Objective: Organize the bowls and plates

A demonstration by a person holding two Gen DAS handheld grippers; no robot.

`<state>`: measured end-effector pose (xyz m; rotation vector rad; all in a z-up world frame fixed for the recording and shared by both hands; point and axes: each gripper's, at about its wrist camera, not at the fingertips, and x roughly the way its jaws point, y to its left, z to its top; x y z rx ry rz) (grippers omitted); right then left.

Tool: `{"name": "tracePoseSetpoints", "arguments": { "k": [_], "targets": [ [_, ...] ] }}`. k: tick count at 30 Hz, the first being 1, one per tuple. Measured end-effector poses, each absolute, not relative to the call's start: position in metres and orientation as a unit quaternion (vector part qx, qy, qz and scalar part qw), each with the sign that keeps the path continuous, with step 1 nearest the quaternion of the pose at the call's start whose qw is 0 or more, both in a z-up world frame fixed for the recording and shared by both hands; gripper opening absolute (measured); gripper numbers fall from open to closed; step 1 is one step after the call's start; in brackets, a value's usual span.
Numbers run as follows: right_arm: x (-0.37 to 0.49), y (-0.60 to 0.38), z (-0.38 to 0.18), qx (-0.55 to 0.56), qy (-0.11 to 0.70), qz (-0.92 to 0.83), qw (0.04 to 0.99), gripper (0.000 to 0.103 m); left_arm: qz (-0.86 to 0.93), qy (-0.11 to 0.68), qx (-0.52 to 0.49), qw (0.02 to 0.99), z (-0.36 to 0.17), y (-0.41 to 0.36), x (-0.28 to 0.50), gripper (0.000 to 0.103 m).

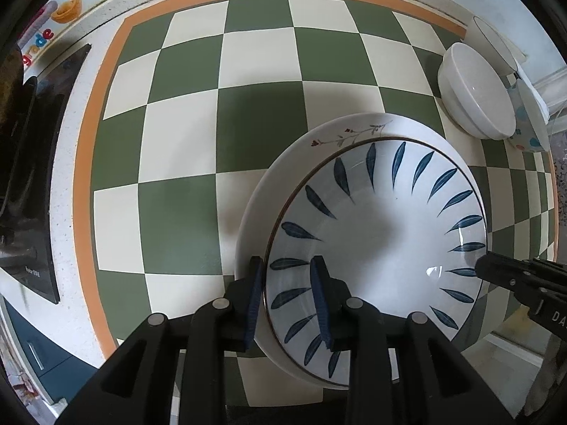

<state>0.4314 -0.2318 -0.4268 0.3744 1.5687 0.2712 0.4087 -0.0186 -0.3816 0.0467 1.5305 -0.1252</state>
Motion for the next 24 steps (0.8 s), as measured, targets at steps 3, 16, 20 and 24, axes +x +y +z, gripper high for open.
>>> {"name": "tracePoseSetpoints", "arguments": {
  "k": [3, 16, 20, 24],
  "targets": [
    [0.432, -0.233, -0.418, 0.169, 0.692, 0.127, 0.69, 0.015, -0.049, 0.69, 0.022, 0.722, -0.38, -0.021, 0.405, 0.025],
    [0.41, -0.209, -0.392, 0.11, 0.68, 0.126, 0.714, 0.016, -0.028, 0.654, 0.01, 0.756, -0.334, -0.03, 0.367, 0.025],
    [0.392, -0.204, -0.365, 0.097, 0.661, 0.123, 0.734, 0.026, -0.034, 0.63, 0.005, 0.775, -0.303, -0.028, 0.353, 0.025],
    [0.372, -0.2, -0.33, 0.085, 0.635, 0.114, 0.76, 0.038, -0.045, 0.607, 0.006, 0.793, -0.274, -0.025, 0.336, 0.028]
  ]
}}
